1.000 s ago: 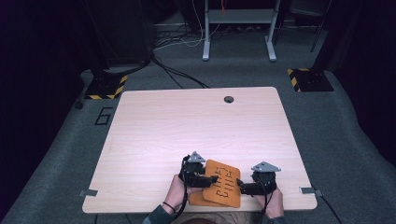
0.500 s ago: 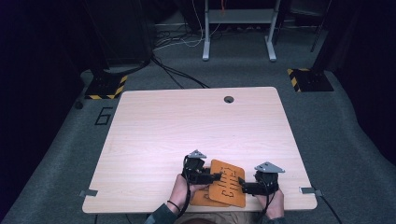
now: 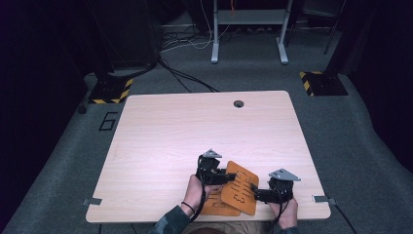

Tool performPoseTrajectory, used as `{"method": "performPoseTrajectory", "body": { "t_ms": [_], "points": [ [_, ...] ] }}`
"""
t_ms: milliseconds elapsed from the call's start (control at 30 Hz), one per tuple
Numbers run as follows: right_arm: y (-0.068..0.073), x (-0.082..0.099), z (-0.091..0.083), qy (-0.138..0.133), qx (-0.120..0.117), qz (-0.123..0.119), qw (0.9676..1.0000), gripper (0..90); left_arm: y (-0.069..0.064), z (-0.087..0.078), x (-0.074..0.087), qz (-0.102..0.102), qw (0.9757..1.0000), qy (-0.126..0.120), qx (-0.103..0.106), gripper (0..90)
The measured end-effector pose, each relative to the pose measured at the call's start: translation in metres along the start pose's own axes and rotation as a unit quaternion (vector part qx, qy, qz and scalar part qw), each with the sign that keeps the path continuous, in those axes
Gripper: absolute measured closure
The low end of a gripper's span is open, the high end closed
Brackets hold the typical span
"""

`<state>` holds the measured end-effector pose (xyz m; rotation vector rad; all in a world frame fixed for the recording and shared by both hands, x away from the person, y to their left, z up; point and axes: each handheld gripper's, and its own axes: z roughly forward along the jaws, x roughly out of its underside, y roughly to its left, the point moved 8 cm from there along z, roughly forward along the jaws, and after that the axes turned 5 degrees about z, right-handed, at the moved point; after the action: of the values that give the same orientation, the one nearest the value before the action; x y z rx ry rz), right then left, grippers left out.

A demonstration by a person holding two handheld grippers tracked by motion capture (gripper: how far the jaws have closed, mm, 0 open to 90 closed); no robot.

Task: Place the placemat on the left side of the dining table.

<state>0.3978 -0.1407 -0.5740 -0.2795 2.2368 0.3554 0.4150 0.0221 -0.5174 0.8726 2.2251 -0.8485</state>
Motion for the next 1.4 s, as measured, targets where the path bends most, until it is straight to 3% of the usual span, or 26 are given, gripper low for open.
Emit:
{"method": "performPoseTrajectory", "body": {
  "t_ms": [300,633,867,1067,1400],
  "points": [
    [-0.018,-0.002,-0.008,-0.024,0.023,0.019,0.9993,0.0,-0.011,0.019,-0.028,0.017,0.9997,0.009,0.016,71.0],
    [-0.03,-0.002,-0.012,-0.033,0.038,0.032,0.9982,0.0,-0.007,0.032,-0.052,-0.016,0.998,-0.001,0.061,78.5],
    [-0.031,-0.002,-0.009,-0.029,0.036,0.037,0.9983,0.0,-0.006,0.026,-0.067,-0.04,0.9936,-0.021,0.103,85.5],
    [-0.032,-0.002,-0.008,-0.027,0.038,0.041,0.9981,0.0,-0.003,0.019,-0.073,-0.018,0.9962,-0.024,0.082,86.2],
    [-0.032,-0.001,-0.006,-0.016,0.041,0.036,0.9984,0.0,0.019,-0.004,-0.088,-0.014,0.998,-0.041,0.046,86.1]
  ]
}}
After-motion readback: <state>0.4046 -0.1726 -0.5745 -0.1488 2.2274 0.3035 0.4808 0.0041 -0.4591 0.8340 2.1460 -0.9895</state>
